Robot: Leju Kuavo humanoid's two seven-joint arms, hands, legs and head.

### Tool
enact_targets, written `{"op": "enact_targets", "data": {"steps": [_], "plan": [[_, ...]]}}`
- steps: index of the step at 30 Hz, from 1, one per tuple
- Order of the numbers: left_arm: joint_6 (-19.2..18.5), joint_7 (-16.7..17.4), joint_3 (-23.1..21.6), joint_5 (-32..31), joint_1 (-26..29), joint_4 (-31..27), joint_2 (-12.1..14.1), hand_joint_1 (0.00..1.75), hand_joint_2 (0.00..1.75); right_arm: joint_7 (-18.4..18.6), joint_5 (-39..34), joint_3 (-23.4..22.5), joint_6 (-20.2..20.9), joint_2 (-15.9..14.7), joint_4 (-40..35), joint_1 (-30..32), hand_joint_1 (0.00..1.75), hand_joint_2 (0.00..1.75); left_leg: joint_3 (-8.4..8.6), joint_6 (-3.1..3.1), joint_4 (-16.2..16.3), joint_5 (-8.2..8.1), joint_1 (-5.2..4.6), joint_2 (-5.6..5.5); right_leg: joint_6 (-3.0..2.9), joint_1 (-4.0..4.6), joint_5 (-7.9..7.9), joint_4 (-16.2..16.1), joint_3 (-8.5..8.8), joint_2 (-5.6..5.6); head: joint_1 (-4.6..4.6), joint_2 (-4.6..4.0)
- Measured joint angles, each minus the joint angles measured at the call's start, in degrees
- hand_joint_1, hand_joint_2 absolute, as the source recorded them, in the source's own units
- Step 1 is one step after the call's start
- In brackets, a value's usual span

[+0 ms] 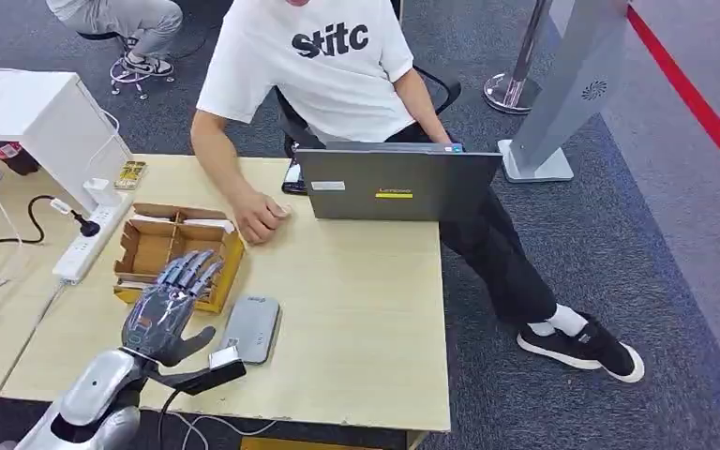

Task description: Pass the card to the sensor for recognition and then transmit it.

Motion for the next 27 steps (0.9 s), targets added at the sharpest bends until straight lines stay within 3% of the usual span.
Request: {"op": "enact_targets", "data": {"steps": [10,27], "plan": [[0.52,5.11,0.09,-4.72,0.40,0.26,2.54,0.00,1.75,0.00,0.85,-0.72,0.57,0.00,0.00,-0.01,0.00,1.75,0.00,0.00,0.00,0.00,-0.02,0.00,0.00,0.00,0.00,0.00,0.00,0.00,0.00,0.02],[3.51,6.12,1.31,-5.62,-1.65,6.05,2.56,0.00,1.75,0.00,2.18,-0.88,0.53,0.00,0.00,-0.10,0.00,1.75,0.01,-0.01,0.00,0.01,-0.01,0.00,0.00,0.00,0.00,0.00,0.01,0.00,0.00,0.02]]}}
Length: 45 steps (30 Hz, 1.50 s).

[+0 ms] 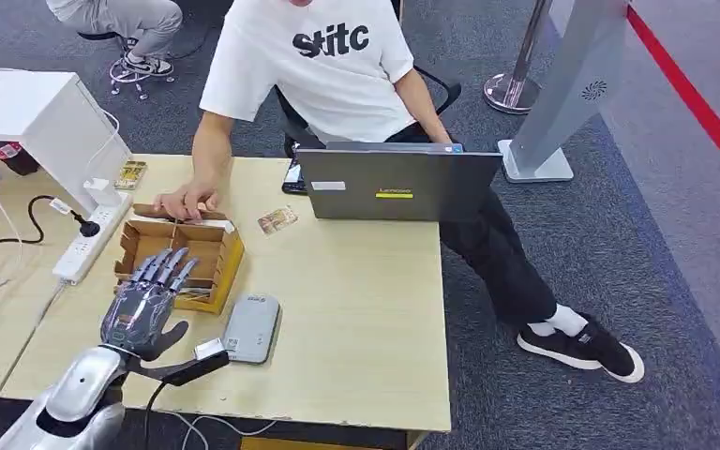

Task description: Pass the card to the sensor for recognition and then transmit it.

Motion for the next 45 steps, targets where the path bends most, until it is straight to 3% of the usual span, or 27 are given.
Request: {"op": "enact_targets", "data": {"steps": [9,24,25,26,27,34,45], "plan": [[1.53,-1.14,0.72,0.46,-1.81,5.95,-0.96,0.00,1.75,0.15,0.20,-0.31,-0.52,0.00,0.00,-0.05,0.00,1.75,0.00,0.00,0.00,0.00,-0.01,0.01,0.00,0.00,0.00,0.00,0.00,0.00,0.00,-0.02],[5.31,-3.26,1.10,0.09,-1.86,6.56,-2.21,0.00,1.75,0.17,1.16,-1.40,-0.61,0.00,0.00,-0.05,0.00,1.75,0.00,0.00,0.00,0.00,0.00,0.00,0.00,0.00,0.00,0.00,0.00,0.00,0.00,0.00],[5.40,-3.28,1.10,0.13,-1.86,6.56,-2.27,0.09,1.75,0.18,1.22,-1.42,-0.61,0.00,0.00,-0.06,0.00,1.75,0.00,0.00,0.00,0.00,0.00,0.00,0.00,0.00,0.00,0.00,0.00,0.00,0.00,0.00],[5.42,-3.28,1.10,0.13,-1.86,6.56,-2.32,1.20,1.75,0.17,1.22,-1.44,-0.61,0.00,0.00,-0.06,0.00,1.75,0.00,0.00,0.00,0.00,0.00,0.00,0.00,0.00,0.00,0.00,0.00,0.00,0.00,0.00],[5.42,-3.28,1.10,0.13,-1.86,6.56,-2.34,1.52,1.75,0.18,1.20,-1.44,-0.61,0.00,0.00,-0.06,0.00,1.75,0.00,0.00,0.00,0.00,0.00,0.01,0.00,0.00,0.00,0.00,0.00,0.00,0.00,-0.02],[5.36,-3.28,1.10,0.22,-1.86,6.56,-2.36,1.61,1.75,0.20,1.20,-1.51,-0.59,0.02,0.00,-0.07,0.00,1.75,0.00,0.00,0.00,0.00,0.00,0.01,0.00,0.00,0.00,0.00,0.00,0.00,0.00,0.00],[4.74,-3.28,1.10,0.64,-1.95,6.56,-2.34,1.61,1.75,0.22,1.25,-2.32,-0.50,0.02,0.00,-0.06,0.00,1.75,0.00,0.00,0.00,0.00,-0.01,0.01,0.00,0.00,0.00,0.00,0.00,0.01,0.00,0.00]]}}
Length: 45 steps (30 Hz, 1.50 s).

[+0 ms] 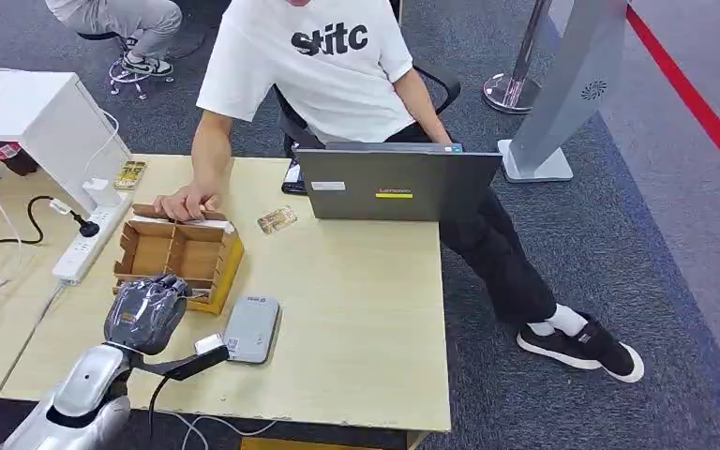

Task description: Pass the card to the sensor for recognition and then transmit it.

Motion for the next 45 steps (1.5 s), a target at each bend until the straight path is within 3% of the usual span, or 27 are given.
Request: {"op": "enact_targets", "data": {"steps": [1,8,10,13,15,23,39,40,43,44,45], "plan": [[0.00,0.00,0.00,0.00,-0.03,0.00,0.00,1.68,1.75,0.00,0.00,-0.02,0.00,0.00,0.00,-0.01,0.00,1.75,0.00,0.00,0.00,0.00,0.00,0.00,0.00,0.00,0.00,0.00,0.00,0.00,0.00,-0.02],[0.06,0.00,0.02,0.04,-0.13,0.00,0.00,1.75,1.75,0.00,0.15,-0.13,0.00,0.00,0.00,0.00,0.00,1.75,0.00,0.00,0.00,0.00,0.00,0.00,0.00,0.00,0.00,0.00,0.00,0.00,0.00,0.00],[2.78,-0.29,0.18,0.57,-0.12,-0.02,-0.11,1.75,1.75,0.00,0.28,-0.24,-0.02,0.00,0.00,0.00,0.00,1.75,0.00,0.00,0.00,0.00,0.00,0.00,0.00,0.00,0.00,0.00,0.00,0.00,0.00,-0.02],[9.89,-1.49,1.12,2.30,-0.02,-1.05,-0.79,1.75,1.75,0.00,0.70,-0.46,-0.31,0.04,0.00,0.00,0.00,1.75,0.00,0.00,0.00,0.00,0.00,-0.01,0.00,0.00,0.00,0.00,0.00,-0.01,0.00,0.00],[12.09,-2.08,2.01,3.65,-0.08,-3.07,-1.35,1.75,1.75,0.00,0.83,-0.54,-0.44,0.13,0.00,-0.01,0.00,1.75,0.00,0.00,0.00,0.00,-0.01,-0.02,0.00,0.00,0.00,0.00,0.00,-0.01,0.00,0.00],[11.34,-2.08,3.43,4.48,-2.23,-7.47,-2.56,1.75,1.75,0.00,1.03,-0.68,-0.42,0.44,0.00,-0.13,0.00,1.75,0.01,0.00,0.01,0.01,-0.01,-0.01,-0.01,0.00,0.02,0.00,0.00,-0.01,0.00,0.00],[11.37,-2.08,4.07,4.48,-2.84,-7.65,-3.39,1.75,1.75,-0.04,1.40,-1.46,-0.44,0.55,0.00,-0.26,0.00,1.75,0.01,0.00,0.00,0.01,0.00,0.00,-0.01,0.00,0.02,0.00,0.00,0.00,0.00,-0.02],[11.35,-2.05,4.07,4.48,-2.84,-7.65,-3.41,0.19,1.75,-0.04,1.51,-1.46,-0.42,0.57,0.00,-0.26,0.00,1.75,0.01,0.00,0.00,0.01,0.00,0.00,-0.01,0.00,0.02,0.00,0.00,0.00,0.00,-0.02],[10.99,-1.99,4.11,4.48,-2.82,-7.65,-3.41,0.19,1.75,-0.04,1.77,-1.49,-0.33,0.66,0.00,-0.26,0.00,1.75,0.01,-0.01,0.00,0.01,0.00,-0.01,-0.01,0.00,0.02,0.00,0.00,0.00,0.00,0.00],[10.93,-1.99,4.11,4.48,-2.80,-7.65,-3.41,0.00,1.75,-0.04,1.79,-1.51,-0.33,0.68,0.00,-0.26,0.00,1.75,0.00,-0.01,0.00,0.01,0.00,-0.01,-0.01,0.00,0.02,0.00,0.00,-0.01,0.00,0.00],[10.88,-1.99,4.11,4.48,-2.79,-7.65,-3.41,0.00,1.75,-0.02,1.86,-1.53,-0.33,0.70,0.00,-0.27,0.00,1.75,0.00,-0.01,0.00,0.01,0.00,-0.01,-0.01,0.00,0.02,0.00,0.00,-0.01,0.00,0.00]]}}
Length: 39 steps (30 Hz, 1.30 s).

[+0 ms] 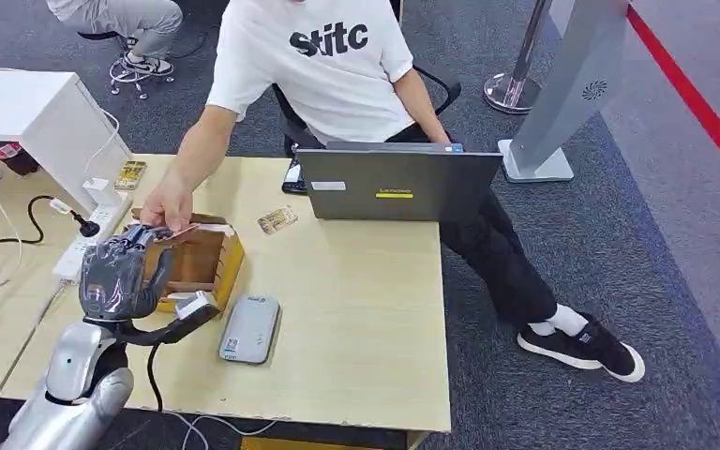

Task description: Pass the card to the sensor for recognition and then transmit it.

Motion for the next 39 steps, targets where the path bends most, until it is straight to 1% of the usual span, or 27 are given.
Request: {"op": "enact_targets", "data": {"steps": [7,9,12,13,14,15,16,17,18,19,20,21,22,24,25,26,27,29,30,31,32,33,34,36,37,38,39], "plan": [[0.85,0.02,0.22,0.52,0.53,-0.20,-0.33,0.00,1.75,0.59,0.07,-0.17,-0.20,0.15,0.00,0.01,0.00,1.75,0.00,0.00,0.00,0.00,0.00,0.01,0.00,0.00,0.00,0.00,0.00,0.00,0.00,-0.02],[1.64,-0.07,0.28,0.72,0.97,-0.64,-0.44,0.00,1.75,0.63,0.09,-0.26,-0.20,0.17,0.00,0.01,0.00,1.75,0.00,0.00,0.00,0.00,0.00,0.01,0.00,0.00,0.00,0.00,0.00,0.00,0.00,0.00],[3.51,-1.31,0.70,1.61,2.00,-1.98,-0.83,0.00,1.75,0.63,0.13,-0.44,-0.20,0.24,0.00,0.01,0.00,1.75,0.00,0.00,0.00,0.00,0.00,0.01,0.00,0.00,0.00,0.00,0.00,0.01,0.00,0.00],[4.35,-2.12,0.85,2.19,2.64,-2.76,-1.05,0.00,1.75,0.63,0.13,-0.50,-0.28,0.26,0.00,0.01,0.00,1.75,0.00,0.00,0.00,0.00,0.00,0.02,0.00,0.00,0.00,0.00,0.00,0.02,-0.02,-0.02],[5.60,-3.68,1.14,3.26,3.61,-3.94,-1.69,0.00,1.75,0.63,0.13,-0.59,-0.39,0.33,0.00,0.02,0.00,1.75,0.00,0.00,0.00,0.00,0.00,0.04,0.00,0.00,0.00,0.00,0.00,0.03,0.00,-0.02],[7.07,-6.26,1.84,4.71,4.88,-5.82,-2.95,0.00,1.75,0.63,0.09,-0.79,-0.68,0.42,0.00,0.04,0.00,1.75,-0.01,0.00,0.00,-0.01,-0.02,0.04,0.00,0.00,0.00,0.00,0.00,0.04,-0.02,-0.02],[8.07,-9.72,3.11,6.39,6.43,-8.18,-4.60,0.00,1.75,0.63,0.02,-1.05,-1.16,0.61,-0.02,0.05,0.00,1.75,-0.02,0.01,0.00,-0.02,-0.03,0.04,0.02,0.00,-0.01,-0.01,0.00,0.04,0.00,0.00],[8.48,-13.92,4.73,9.32,8.08,-10.94,-6.92,0.00,1.75,0.63,-0.22,-1.44,-1.58,0.81,-0.02,0.07,0.00,1.75,-0.03,0.02,0.00,-0.03,-0.05,0.03,0.02,-0.01,-0.02,-0.03,0.01,0.04,0.00,0.00],[8.50,-18.77,6.69,13.87,10.25,-14.25,-10.04,0.00,1.75,0.65,-0.48,-1.85,-2.03,1.13,-0.09,0.06,0.00,1.75,-0.04,0.03,0.00,-0.06,-0.05,0.06,0.03,-0.01,-0.02,-0.04,0.01,0.07,0.00,0.00],[8.50,-22.72,8.18,18.31,12.12,-17.22,-12.69,0.00,1.75,0.68,-0.55,-2.14,-2.42,1.42,-0.13,0.07,0.00,1.75,-0.05,0.08,0.00,-0.10,-0.05,0.12,0.03,-0.01,-0.02,-0.06,0.01,0.13,0.04,-0.02],[8.50,-25.62,9.69,22.96,14.10,-20.00,-14.96,0.00,1.75,0.76,-0.59,-2.47,-2.79,1.73,-0.15,0.11,0.00,1.75,-0.03,0.12,0.00,-0.14,-0.05,0.19,0.04,-0.01,-0.03,-0.08,-0.01,0.18,-0.02,-0.02],[8.50,-28.07,11.17,26.99,16.09,-22.79,-17.14,0.00,1.75,0.85,-0.66,-2.86,-3.13,1.90,-0.20,0.25,0.00,1.75,-0.01,0.12,0.00,-0.19,-0.08,0.19,0.05,-0.04,-0.04,-0.09,-0.01,0.18,-0.02,0.00],[8.50,-29.66,12.50,29.67,17.60,-25.12,-19.18,0.00,1.75,0.85,-0.68,-3.15,-3.30,2.27,-0.24,0.37,0.00,1.75,-0.01,0.15,0.00,-0.21,-0.08,0.17,0.12,-0.04,-0.10,-0.10,-0.01,0.16,-0.04,0.00],[8.48,-31.48,14.67,33.36,20.00,-28.31,-21.75,0.00,1.75,1.16,-0.66,-3.48,-3.67,2.60,-0.35,0.50,0.00,1.75,-0.06,0.15,0.00,-0.20,-0.06,0.08,0.14,-0.04,-0.11,-0.09,0.02,0.02,0.00,0.00],[8.28,-32.42,16.05,36.84,21.52,-30.15,-23.55,0.00,1.75,1.33,-0.46,-3.74,-4.15,2.71,-0.42,0.45,0.00,1.75,-0.09,0.15,-0.02,-0.21,-0.06,0.09,0.14,-0.04,-0.11,-0.08,0.06,0.02,-0.02,0.00],[7.49,-32.96,18.00,41.20,23.29,-31.79,-25.65,0.00,1.75,1.73,-0.31,-4.02,-4.55,2.93,-0.46,0.40,0.00,1.75,-0.03,0.16,-0.03,-0.23,-0.06,0.18,0.13,-0.04,-0.12,-0.07,0.08,0.11,0.00,0.00],[5.04,-32.81,21.67,47.52,24.83,-33.25,-28.09,0.00,1.75,1.86,-0.18,-4.37,-4.96,3.19,-0.57,0.47,0.00,1.75,0.04,0.16,-0.03,-0.24,-0.07,0.22,0.13,-0.04,-0.12,-0.07,0.08,0.20,-0.02,0.00],[-1.38,-30.30,30.18,59.85,25.87,-33.23,-31.97,0.00,1.75,1.70,0.02,-5.00,-5.20,3.67,-0.66,0.67,0.00,1.75,0.07,0.16,-0.03,-0.23,-0.05,0.15,0.14,-0.05,-0.16,-0.08,0.07,0.11,0.00,0.00],[-3.51,-30.32,34.03,64.06,25.92,-31.93,-32.90,0.00,1.75,1.62,0.17,-5.25,-5.20,4.00,-0.66,0.67,0.00,1.75,0.05,0.15,-0.03,-0.23,0.00,0.15,0.14,-0.04,-0.16,-0.08,0.04,0.11,0.02,-0.02],[-5.58,-31.35,38.37,66.17,25.72,-29.91,-34.08,0.00,1.75,1.46,0.35,-5.55,-5.25,4.20,-0.66,0.65,0.00,1.75,0.05,0.14,-0.03,-0.22,0.00,0.15,0.12,-0.03,-0.17,-0.07,0.05,0.11,-0.02,-0.02],[-7.58,-32.47,42.10,66.75,25.52,-28.12,-35.08,0.00,1.75,1.44,0.55,-5.77,-5.25,4.48,-0.66,0.65,0.00,1.75,0.06,0.12,-0.04,-0.21,0.02,0.16,0.05,-0.02,-0.22,-0.05,0.04,0.12,-0.09,0.00],[-8.33,-33.09,44.71,66.97,25.24,-27.01,-35.96,0.00,1.75,1.40,0.66,-5.90,-5.25,4.63,-0.66,0.62,0.00,1.75,0.08,0.09,-0.05,-0.19,0.02,0.16,0.03,-0.01,-0.22,-0.04,0.05,0.13,-0.09,0.00],[-8.39,-32.98,46.87,67.30,24.86,-26.01,-36.59,0.00,1.75,1.40,0.70,-6.01,-5.25,4.81,-0.66,0.61,0.00,1.75,0.07,0.09,-0.05,-0.19,0.02,0.16,0.03,-0.01,-0.22,-0.03,0.07,0.12,-0.11,-0.02],[-6.53,-29.39,50.54,69.75,23.97,-23.64,-37.60,0.00,1.75,1.42,1.31,-6.12,-5.16,4.92,-0.66,0.58,0.00,1.75,0.08,0.09,-0.05,-0.18,0.00,0.14,0.03,-0.01,-0.22,-0.03,0.10,0.10,-0.09,0.00],[-6.05,-26.30,52.27,70.56,23.08,-21.19,-38.08,0.00,1.75,1.46,1.93,-6.12,-5.05,4.94,-0.66,0.52,0.00,1.75,0.07,0.09,-0.05,-0.19,-0.03,0.12,0.03,-0.01,-0.22,-0.03,0.13,0.08,-0.11,0.00],[-7.04,-23.66,54.32,70.47,21.78,-17.97,-38.29,0.00,1.75,1.46,2.67,-6.12,-4.90,4.94,-0.66,0.49,0.00,1.75,0.08,0.09,-0.06,-0.18,-0.06,0.05,0.03,-0.03,-0.22,-0.03,0.17,0.01,-0.09,-0.02],[-8.64,-21.41,57.32,69.48,19.99,-12.85,-38.25,0.00,1.75,1.55,3.79,-6.08,-4.68,4.96,-0.63,0.45,0.00,1.75,0.10,0.10,-0.06,-0.18,-0.07,-0.02,0.03,-0.04,-0.23,-0.03,0.20,-0.06,-0.11,-0.02]]}}
